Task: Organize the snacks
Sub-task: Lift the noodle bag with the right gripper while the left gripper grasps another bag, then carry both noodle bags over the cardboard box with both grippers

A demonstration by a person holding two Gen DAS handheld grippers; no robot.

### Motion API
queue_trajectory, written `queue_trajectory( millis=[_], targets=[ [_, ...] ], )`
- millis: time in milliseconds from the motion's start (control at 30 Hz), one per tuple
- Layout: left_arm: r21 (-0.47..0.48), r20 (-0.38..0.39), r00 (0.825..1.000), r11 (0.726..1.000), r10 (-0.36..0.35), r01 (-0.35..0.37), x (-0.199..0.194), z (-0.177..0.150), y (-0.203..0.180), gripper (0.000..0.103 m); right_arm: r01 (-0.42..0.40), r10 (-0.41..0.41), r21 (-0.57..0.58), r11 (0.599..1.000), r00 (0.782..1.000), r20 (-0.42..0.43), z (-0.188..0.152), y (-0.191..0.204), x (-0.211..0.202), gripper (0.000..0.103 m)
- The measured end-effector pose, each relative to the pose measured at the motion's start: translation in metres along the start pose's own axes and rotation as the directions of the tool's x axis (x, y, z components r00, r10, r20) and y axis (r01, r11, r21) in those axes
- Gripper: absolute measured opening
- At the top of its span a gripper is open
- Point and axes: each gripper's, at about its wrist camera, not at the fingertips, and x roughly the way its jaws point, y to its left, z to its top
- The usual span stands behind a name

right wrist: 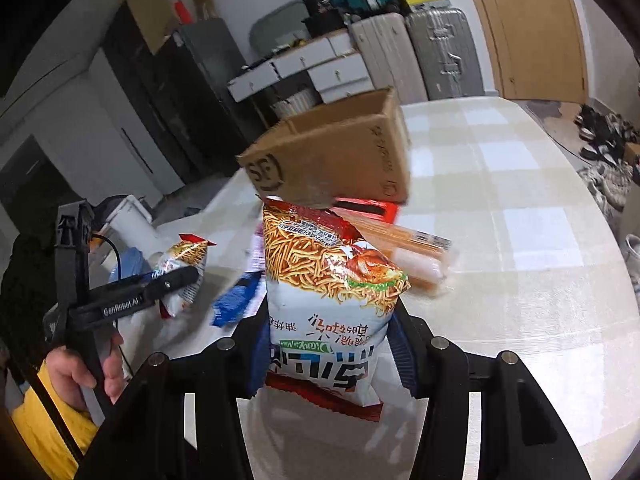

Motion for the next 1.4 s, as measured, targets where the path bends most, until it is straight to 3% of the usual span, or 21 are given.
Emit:
queue_trajectory(
  millis=[167, 367, 500, 667, 867, 1133, 1233, 1400],
  targets=[
    [-0.003, 0.042, 0.999, 1.000, 0.028, -0.028, -0.031, -0.017, -0.021, 0.043, -0.042, 0.045, -0.060, 0.997, 0.998, 0.035, -0.005, 0.029, -0.010, 0.051],
    [-0.037, 0.078, 0.997, 0.999, 0.008, -0.006, -0.066, -0.022, -0.030, 0.043, -0.097, 0.107, -0.125, 0.987, 0.992, 0.072, -0.007, 0.061, -0.022, 0.051],
    [-0.097, 0.136, 0.990, 0.995, 0.029, -0.016, -0.090, -0.021, -0.028, 0.043, -0.125, 0.133, -0.098, 0.987, 0.988, 0.075, -0.006, 0.067, -0.025, 0.051],
    [-0.107, 0.163, 0.987, 0.994, -0.001, 0.019, -0.109, -0.011, -0.030, 0.043, -0.139, 0.148, -0.095, 0.986, 0.984, 0.100, 0.009, 0.075, -0.029, 0.051],
    [-0.068, 0.180, 0.983, 0.997, -0.027, 0.040, -0.115, 0.020, -0.042, 0.043, -0.144, 0.160, -0.111, 0.983, 0.975, 0.157, 0.046, 0.087, -0.037, 0.051],
    [0.016, 0.199, 0.979, 0.999, -0.041, 0.039, -0.106, 0.087, -0.061, 0.043, -0.096, 0.121, -0.128, 0.987, 0.970, 0.208, 0.102, 0.090, -0.040, 0.051],
    [0.014, 0.186, 0.979, 0.996, -0.087, 0.086, -0.095, 0.118, -0.061, 0.043, -0.074, 0.100, -0.130, 0.989, 0.973, 0.208, 0.126, 0.085, -0.032, 0.051],
    [0.034, 0.155, 0.985, 0.997, -0.076, 0.072, -0.063, 0.170, -0.063, 0.043, -0.031, 0.054, -0.120, 0.992, 0.981, 0.187, 0.162, 0.067, -0.008, 0.051]
  ],
)
